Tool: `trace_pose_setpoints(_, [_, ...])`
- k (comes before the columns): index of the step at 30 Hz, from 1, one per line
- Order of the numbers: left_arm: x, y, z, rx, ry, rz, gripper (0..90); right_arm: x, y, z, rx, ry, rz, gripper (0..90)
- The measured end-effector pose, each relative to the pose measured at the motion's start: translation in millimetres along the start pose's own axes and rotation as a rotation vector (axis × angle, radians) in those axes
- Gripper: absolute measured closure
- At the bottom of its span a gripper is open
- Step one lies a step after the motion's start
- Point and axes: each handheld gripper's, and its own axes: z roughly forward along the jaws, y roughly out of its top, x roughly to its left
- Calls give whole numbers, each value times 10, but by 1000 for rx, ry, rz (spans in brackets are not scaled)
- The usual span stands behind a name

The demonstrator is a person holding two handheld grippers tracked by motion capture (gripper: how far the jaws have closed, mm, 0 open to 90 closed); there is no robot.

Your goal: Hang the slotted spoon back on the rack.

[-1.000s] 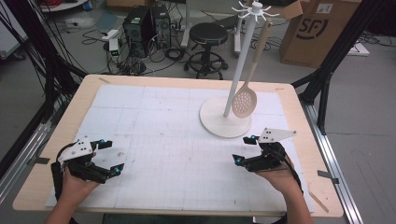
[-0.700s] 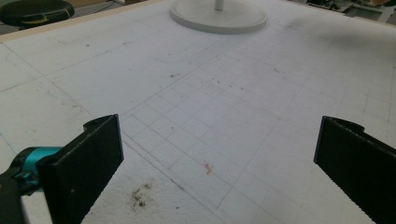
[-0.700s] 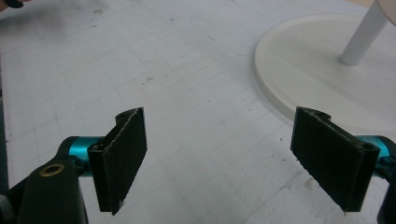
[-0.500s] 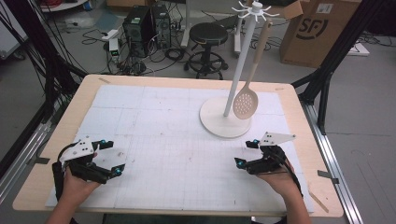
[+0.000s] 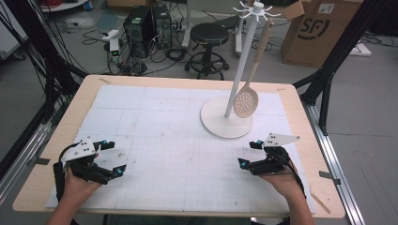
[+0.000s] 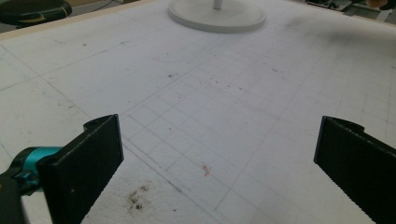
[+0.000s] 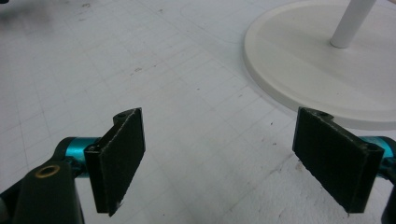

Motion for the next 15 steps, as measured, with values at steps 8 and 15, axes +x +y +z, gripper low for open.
trace_pose_setpoints(8, [-10, 2, -12, -5, -6, 0, 18, -1, 2, 14, 6, -4, 2, 163])
trace_pose_setpoints(15, [-30, 6, 20, 0, -6, 1, 18, -3, 1, 34, 17, -1, 4, 163])
